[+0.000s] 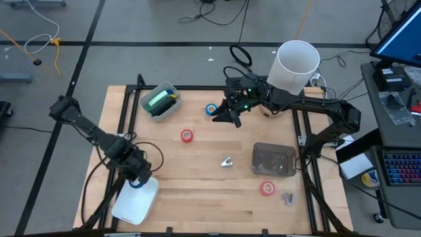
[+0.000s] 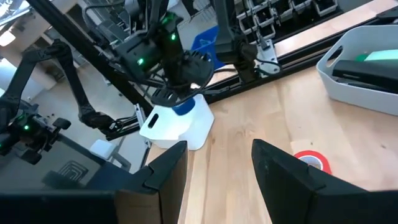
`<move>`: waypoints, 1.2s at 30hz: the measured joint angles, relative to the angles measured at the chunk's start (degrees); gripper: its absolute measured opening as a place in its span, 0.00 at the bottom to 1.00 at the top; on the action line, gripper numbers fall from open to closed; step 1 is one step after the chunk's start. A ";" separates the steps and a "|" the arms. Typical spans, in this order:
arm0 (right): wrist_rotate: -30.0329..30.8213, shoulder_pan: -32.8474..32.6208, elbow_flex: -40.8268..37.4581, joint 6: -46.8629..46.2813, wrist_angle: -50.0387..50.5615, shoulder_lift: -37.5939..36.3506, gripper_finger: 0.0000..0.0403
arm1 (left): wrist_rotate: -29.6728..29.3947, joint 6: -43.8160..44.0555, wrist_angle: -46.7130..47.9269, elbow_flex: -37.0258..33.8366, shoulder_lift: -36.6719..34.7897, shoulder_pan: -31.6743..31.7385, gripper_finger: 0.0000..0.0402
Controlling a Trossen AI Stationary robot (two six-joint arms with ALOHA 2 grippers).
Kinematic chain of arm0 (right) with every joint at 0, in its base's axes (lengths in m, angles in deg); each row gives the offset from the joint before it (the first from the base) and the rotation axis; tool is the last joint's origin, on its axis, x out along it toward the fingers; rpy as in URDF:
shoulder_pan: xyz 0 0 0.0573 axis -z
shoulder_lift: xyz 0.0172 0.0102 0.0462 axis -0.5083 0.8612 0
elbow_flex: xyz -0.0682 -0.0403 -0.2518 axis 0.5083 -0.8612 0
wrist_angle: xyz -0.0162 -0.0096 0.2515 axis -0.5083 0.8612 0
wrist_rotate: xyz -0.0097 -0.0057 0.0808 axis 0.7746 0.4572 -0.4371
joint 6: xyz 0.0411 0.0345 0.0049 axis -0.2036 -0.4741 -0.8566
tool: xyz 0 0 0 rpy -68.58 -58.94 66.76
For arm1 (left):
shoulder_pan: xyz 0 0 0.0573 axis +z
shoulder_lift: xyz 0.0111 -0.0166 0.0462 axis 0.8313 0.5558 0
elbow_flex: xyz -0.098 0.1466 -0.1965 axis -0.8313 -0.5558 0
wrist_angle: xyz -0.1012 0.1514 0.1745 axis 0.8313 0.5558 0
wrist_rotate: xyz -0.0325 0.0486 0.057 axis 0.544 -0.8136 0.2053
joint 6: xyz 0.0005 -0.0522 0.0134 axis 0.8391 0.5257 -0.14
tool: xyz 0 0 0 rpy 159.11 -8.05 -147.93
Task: Pick and place Stapler, Stapler remover, tape
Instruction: Put the blue tape into the white bin, then put the orange tape into the white bin
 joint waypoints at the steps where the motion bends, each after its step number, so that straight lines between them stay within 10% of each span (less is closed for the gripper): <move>1: 0.00 0.27 0.00 0.00 0.00 0.00 0.43 | 0.00 1.42 -1.71 -0.89 0.00 -0.50 0.14; 36: 0.17 1.45 -0.04 4.08 -0.44 0.02 0.43 | 1.31 11.31 -7.01 -5.50 -0.12 -3.81 0.43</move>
